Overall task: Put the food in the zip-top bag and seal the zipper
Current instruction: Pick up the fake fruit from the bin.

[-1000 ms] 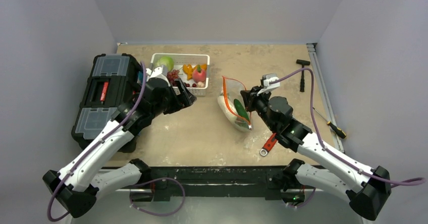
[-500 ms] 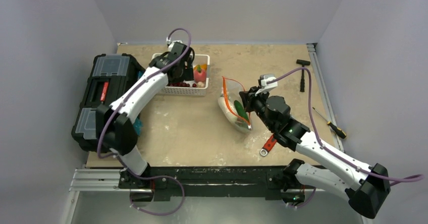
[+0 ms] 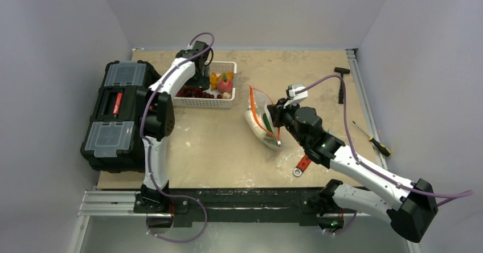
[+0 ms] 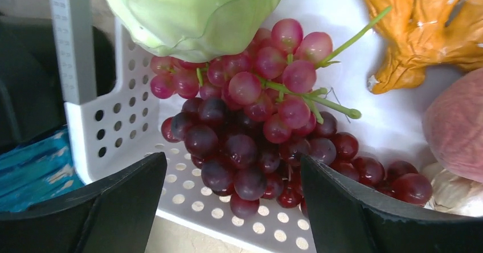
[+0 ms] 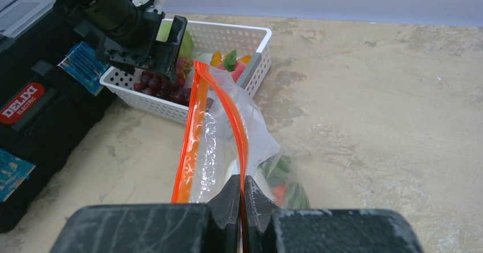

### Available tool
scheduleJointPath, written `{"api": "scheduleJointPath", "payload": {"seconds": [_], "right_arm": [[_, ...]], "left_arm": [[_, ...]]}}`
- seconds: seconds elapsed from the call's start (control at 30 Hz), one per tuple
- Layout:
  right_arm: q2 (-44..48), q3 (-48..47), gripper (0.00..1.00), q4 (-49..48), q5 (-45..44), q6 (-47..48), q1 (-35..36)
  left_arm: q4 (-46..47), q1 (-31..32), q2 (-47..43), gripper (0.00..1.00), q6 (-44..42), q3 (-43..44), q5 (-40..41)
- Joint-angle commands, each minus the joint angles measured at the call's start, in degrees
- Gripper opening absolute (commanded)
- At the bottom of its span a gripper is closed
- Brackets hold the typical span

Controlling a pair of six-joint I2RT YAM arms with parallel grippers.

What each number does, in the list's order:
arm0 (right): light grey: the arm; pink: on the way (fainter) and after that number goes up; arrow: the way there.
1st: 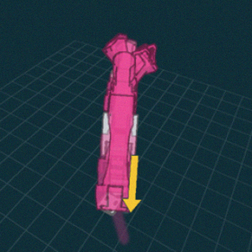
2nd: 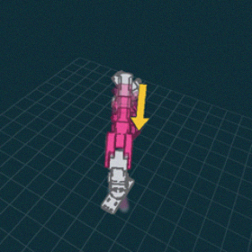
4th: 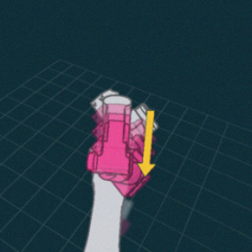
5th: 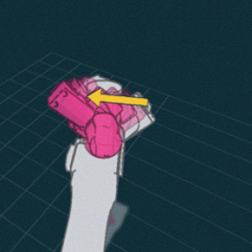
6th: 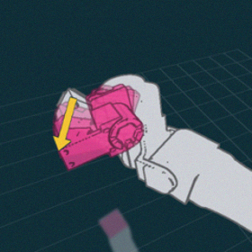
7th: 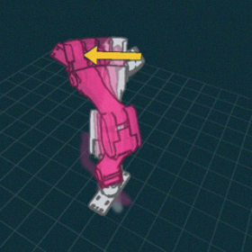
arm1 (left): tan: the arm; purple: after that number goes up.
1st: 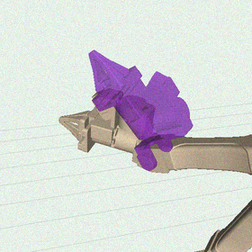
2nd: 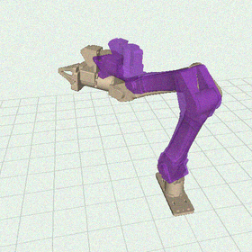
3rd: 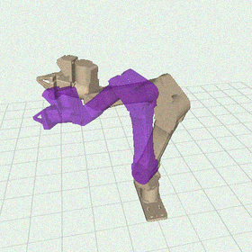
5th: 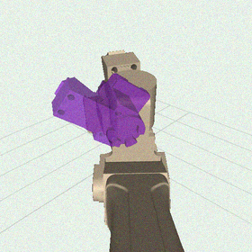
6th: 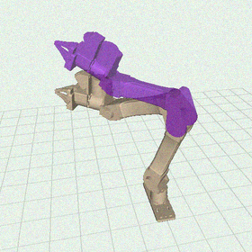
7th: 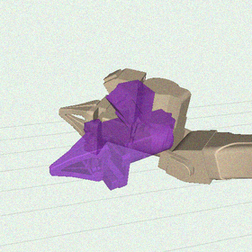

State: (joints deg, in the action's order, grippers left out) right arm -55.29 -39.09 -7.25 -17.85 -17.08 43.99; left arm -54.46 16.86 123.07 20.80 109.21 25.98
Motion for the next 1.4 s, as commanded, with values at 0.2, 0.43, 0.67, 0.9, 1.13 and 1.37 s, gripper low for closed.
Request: {"api": "scheduleJointPath", "payload": {"seconds": [0.2, 0.43, 0.67, 0.9, 1.13, 1.37], "right_arm": [[-1.2, -1.5, 0.0, -2.3, 1.3, -0.2, 0.2], [-1.8, -1.4, 0.0, -2.6, 2.2, -0.4, 0.2], [-1.0, -1.3, 0.0, -2.2, 2.3, -0.4, 0.2], [-1.0, -1.3, 0.0, -2.2, 2.4, -0.5, 0.2], [-1.2, -1.2, 0.0, -2.1, 2.2, -0.6, 0.2], [-1.7, -1.3, 0.0, -2.2, 2.0, -0.5, 0.2]], "left_arm": [[-0.9, -4.6, 3.8, 0.82, 1.0, 2.5, -13.5], [-0.1, -4.6, 2.7, 0.67, 1.6, 0.0, -18.3], [1.8, -4.6, 1.3, 0.3, 1.9, -3.0, -20.3], [2.0, -4.6, -3.2, 0.06, 0.5, -1.4, -21.7], [2.5, -4.6, -9.1, 0.0, -0.8, -1.0, -23.4], [1.8, -4.6, -16.9, 0.0, -0.9, -1.4, -25.6]]}}
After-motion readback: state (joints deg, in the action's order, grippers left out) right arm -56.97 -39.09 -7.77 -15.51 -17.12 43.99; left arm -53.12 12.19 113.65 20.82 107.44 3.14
